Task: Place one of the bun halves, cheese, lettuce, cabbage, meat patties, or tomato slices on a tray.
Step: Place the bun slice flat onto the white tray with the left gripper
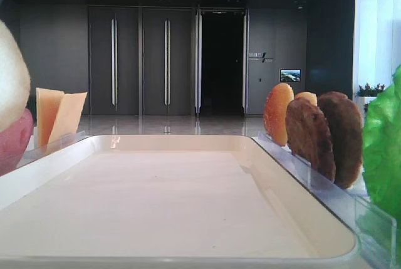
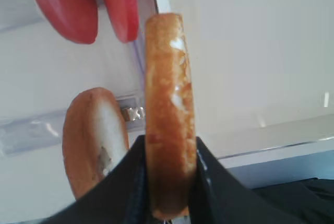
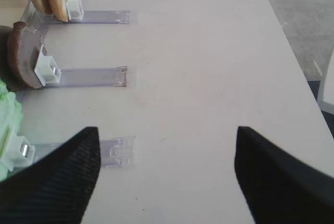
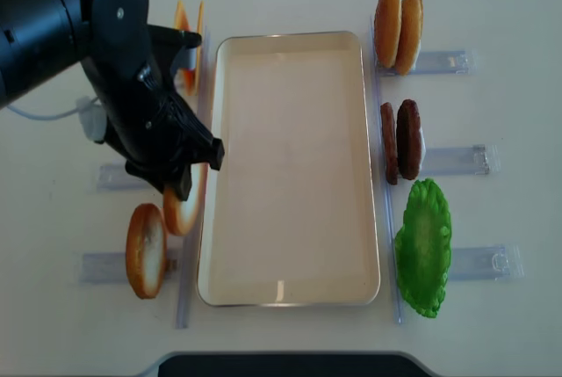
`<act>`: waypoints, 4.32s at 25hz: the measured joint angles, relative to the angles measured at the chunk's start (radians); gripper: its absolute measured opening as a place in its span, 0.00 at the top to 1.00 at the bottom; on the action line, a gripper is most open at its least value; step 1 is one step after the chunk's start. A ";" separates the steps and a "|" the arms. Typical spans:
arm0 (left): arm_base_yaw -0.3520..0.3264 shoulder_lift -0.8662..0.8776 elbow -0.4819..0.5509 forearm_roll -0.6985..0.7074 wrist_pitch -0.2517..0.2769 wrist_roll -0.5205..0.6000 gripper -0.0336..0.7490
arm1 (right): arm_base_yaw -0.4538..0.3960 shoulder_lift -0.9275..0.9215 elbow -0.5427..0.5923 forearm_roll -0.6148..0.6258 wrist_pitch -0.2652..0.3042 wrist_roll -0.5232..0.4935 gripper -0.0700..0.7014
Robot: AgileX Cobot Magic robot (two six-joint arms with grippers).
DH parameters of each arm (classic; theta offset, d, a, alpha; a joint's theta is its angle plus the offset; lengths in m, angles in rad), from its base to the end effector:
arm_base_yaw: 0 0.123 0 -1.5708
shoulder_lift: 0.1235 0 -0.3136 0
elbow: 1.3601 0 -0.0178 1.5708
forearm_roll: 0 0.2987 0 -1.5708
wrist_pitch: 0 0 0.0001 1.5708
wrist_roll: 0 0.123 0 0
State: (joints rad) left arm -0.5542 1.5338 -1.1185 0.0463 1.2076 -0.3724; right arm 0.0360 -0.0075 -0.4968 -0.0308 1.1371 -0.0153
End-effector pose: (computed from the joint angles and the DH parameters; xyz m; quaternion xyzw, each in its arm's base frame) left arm 0.2748 -0.1638 0.2332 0.0985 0.9947 0.0116 0.0254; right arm 0.0317 -0.0023 0.2768 -0.0211 0.8711 -0.0103 0.4905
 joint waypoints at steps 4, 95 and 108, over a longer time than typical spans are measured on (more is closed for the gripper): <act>0.000 -0.053 -0.018 -0.010 0.004 0.009 0.76 | 0.000 0.000 0.000 0.000 0.000 0.000 0.21; 0.129 0.242 0.392 -1.537 -0.492 1.295 0.62 | 0.011 0.000 0.000 0.001 0.000 0.002 0.21; 0.130 0.224 0.392 -1.410 -0.514 1.143 0.49 | 0.011 0.000 0.000 0.001 0.000 0.002 0.21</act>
State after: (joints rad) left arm -0.4244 1.7581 -0.7262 -1.3634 0.6935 0.7709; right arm 0.0474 -0.0075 -0.4968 -0.0299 1.1371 -0.0135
